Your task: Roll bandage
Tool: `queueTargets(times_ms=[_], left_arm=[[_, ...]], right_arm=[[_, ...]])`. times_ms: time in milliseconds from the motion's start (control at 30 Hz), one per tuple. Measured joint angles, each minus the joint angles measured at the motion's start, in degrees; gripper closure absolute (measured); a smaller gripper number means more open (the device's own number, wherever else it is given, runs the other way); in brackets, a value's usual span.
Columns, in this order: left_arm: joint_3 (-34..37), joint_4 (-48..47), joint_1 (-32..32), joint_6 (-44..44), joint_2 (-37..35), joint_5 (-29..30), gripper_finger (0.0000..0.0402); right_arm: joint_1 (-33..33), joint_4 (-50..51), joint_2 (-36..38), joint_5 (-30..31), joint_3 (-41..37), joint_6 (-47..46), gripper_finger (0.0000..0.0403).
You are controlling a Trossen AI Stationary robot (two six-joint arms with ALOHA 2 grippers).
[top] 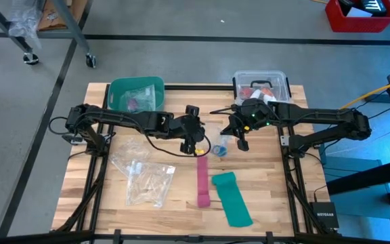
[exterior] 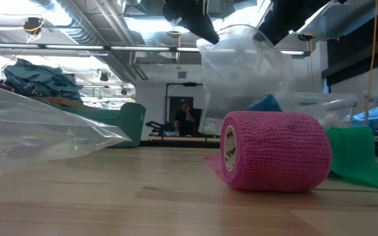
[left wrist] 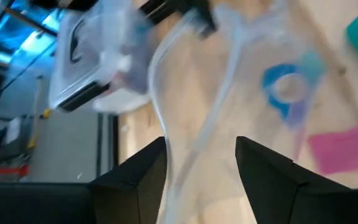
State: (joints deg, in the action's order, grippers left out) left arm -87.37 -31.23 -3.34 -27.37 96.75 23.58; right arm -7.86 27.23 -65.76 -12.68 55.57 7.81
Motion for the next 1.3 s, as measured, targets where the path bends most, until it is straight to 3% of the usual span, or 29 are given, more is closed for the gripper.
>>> queueTargets(times_ms=[167, 433, 700, 867, 1067, 1300], left_arm=[[0.0, 0.4, -0.1, 0.4, 0.0, -2.6, 0.0263], [0.0, 0.4, 0.0, 0.4, 0.0, -2.5, 0.039], [0.0, 0.1, 0.1, 0.5, 0.0, -2.4, 0.0398], [0.0, -0.6, 0.1, 0.0, -0.1, -2.4, 0.0399], [0.0, -4.4, 0.1, 0.6, -0.9, -1.9, 0.04], [0.0, -8.2, 0.1, 2.6, -2.2, -1.9, 0.04]], right_arm=[[0.0, 0.0, 0.0, 0.2, 0.0, 0.0, 0.0402], [0.0, -0.2, 0.0, 0.5, 0.0, 0.0, 0.039], [0.0, -0.5, 0.0, 1.4, 0.0, 0.1, 0.0387], [0.0, -4.4, 0.0, 1.3, 0.0, 0.5, 0.0362], [-0.1, -10.3, 0.0, -3.4, 0.0, 0.6, 0.0324], [-0.1, -9.0, 0.0, -3.4, 0.0, 0.6, 0.0309]])
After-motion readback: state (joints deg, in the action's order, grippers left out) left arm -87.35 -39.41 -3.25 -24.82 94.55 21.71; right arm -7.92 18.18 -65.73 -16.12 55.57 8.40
